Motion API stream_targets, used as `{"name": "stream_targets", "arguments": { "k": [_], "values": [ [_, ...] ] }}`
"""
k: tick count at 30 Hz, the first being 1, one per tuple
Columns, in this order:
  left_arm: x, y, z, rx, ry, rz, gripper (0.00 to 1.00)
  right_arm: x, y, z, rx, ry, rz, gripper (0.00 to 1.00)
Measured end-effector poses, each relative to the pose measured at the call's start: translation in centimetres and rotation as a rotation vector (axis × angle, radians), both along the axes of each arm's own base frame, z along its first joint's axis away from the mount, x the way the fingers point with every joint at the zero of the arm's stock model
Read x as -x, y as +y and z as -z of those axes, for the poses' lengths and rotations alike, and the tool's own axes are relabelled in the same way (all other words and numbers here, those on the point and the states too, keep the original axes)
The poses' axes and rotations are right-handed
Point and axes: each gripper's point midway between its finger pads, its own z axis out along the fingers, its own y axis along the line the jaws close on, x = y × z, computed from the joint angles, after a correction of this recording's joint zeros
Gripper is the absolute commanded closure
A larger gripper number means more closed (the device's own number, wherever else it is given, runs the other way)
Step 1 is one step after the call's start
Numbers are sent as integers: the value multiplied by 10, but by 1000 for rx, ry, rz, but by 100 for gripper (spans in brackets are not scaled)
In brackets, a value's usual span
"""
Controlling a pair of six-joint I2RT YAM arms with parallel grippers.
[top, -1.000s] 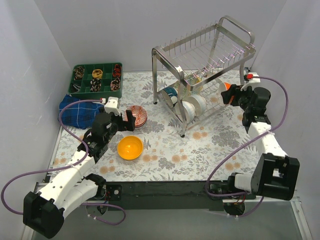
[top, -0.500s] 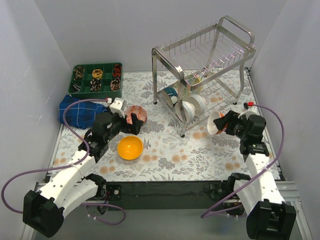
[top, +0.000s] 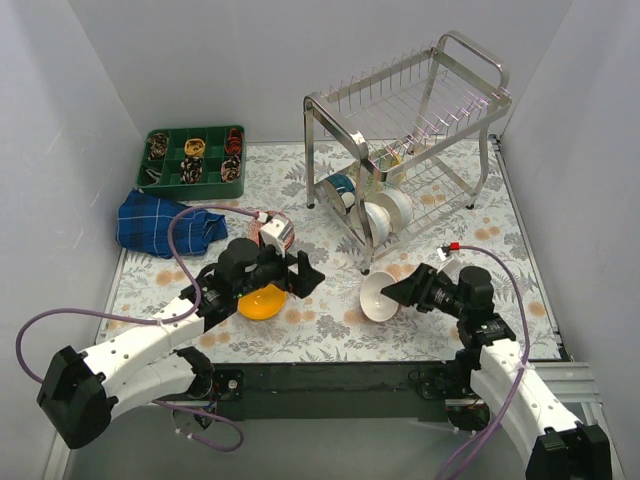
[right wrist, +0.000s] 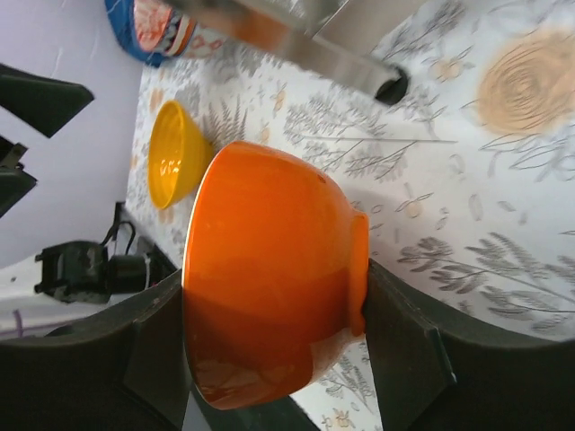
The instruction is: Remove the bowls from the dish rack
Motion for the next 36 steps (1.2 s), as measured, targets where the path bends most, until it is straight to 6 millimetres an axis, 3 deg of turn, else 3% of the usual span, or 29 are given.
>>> {"name": "stream_targets", "arguments": {
  "k": [6, 14, 17, 22, 23, 27, 28, 31, 32, 36],
  "values": [
    [27, -34, 20, 21, 80, 31, 5, 17, 27, -3, -111, 19, -95, 99],
    [30, -62, 57, -3, 153, -60, 15, 27, 50, -21, -202, -2, -175, 99],
    [30, -66, 67, -11, 165, -97, 23, 31, 57, -28, -222, -19, -203, 99],
    [33, -74, 77, -15, 175, -123, 59, 36, 64, -31, -235, -24, -234, 99],
    [34, -75, 78, -16, 175, -124, 72, 37, 65, -30, -235, -23, -238, 99],
    [39, -83, 72, 5, 163, -112, 99, 38, 69, -28, -233, -15, -246, 97],
    [40, -83, 72, 2, 160, -111, 100, 38, 69, -28, -232, -17, -245, 94],
    [42, -83, 69, 4, 153, -105, 100, 31, 67, -27, -224, -28, -212, 72],
    [42, -82, 68, 3, 150, -107, 100, 31, 67, -28, -225, -34, -212, 58],
    [44, -77, 61, -8, 132, -105, 100, 32, 69, -32, -232, -55, -223, 26]
  ]
}}
